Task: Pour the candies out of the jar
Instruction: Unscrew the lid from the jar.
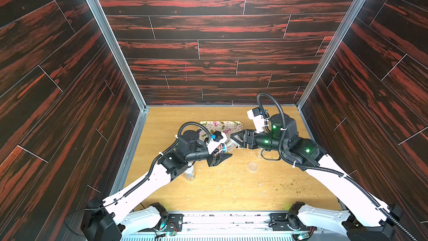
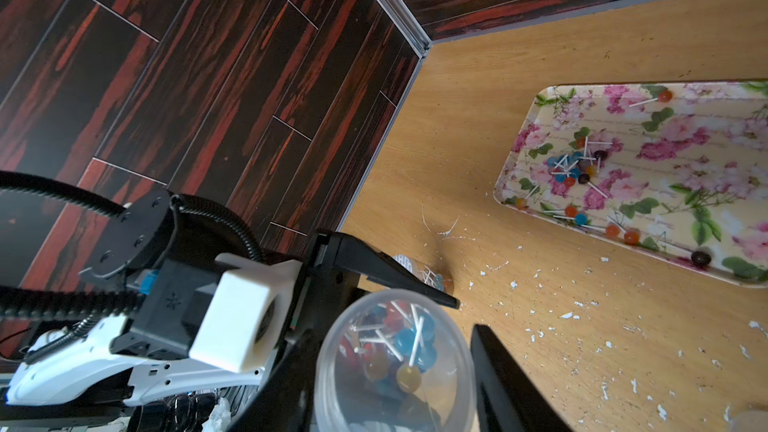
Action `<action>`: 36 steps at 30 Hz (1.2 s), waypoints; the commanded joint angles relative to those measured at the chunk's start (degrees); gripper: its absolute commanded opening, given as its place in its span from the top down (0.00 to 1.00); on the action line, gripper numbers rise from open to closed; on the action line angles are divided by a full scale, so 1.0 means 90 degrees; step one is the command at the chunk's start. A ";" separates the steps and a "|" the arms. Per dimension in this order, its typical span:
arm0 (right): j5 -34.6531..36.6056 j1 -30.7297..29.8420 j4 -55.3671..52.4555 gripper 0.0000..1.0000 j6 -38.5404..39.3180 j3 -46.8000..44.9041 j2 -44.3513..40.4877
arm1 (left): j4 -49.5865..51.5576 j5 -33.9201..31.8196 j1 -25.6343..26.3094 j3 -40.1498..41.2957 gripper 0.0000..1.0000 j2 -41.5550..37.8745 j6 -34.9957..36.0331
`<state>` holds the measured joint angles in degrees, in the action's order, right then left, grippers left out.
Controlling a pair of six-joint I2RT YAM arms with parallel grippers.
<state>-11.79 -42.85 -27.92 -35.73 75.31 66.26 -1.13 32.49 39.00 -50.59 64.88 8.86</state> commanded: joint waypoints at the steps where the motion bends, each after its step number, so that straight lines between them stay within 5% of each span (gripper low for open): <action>1: -0.0151 0.0005 -0.0033 0.45 0.0408 0.0004 0.0021 | -0.0236 0.0205 0.0022 -0.0112 0.58 -0.0099 -0.0135; 4: -0.0226 0.0002 -0.0129 0.30 0.0406 0.0089 0.0079 | -0.0231 0.0150 0.0016 -0.0102 0.59 -0.0129 -0.0134; 8: -0.0299 0.0005 -0.0218 0.22 0.0333 0.0111 0.0090 | -0.0236 0.0102 0.0019 -0.0088 0.58 -0.0141 -0.0130; 20: -0.0384 0.0005 -0.0092 0.46 0.0493 0.0037 0.0021 | -0.0255 0.0138 0.0022 -0.0099 0.58 -0.0175 -0.0222; 36: -0.2534 0.0716 0.0297 0.44 0.4195 -0.0161 -0.0239 | -0.0412 0.0806 0.0022 -0.0198 0.59 -0.0266 -0.0656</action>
<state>-28.45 -37.78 -25.91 -11.16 74.74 65.60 -4.29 36.75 39.03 -50.70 64.03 6.04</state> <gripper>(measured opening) 0.563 0.587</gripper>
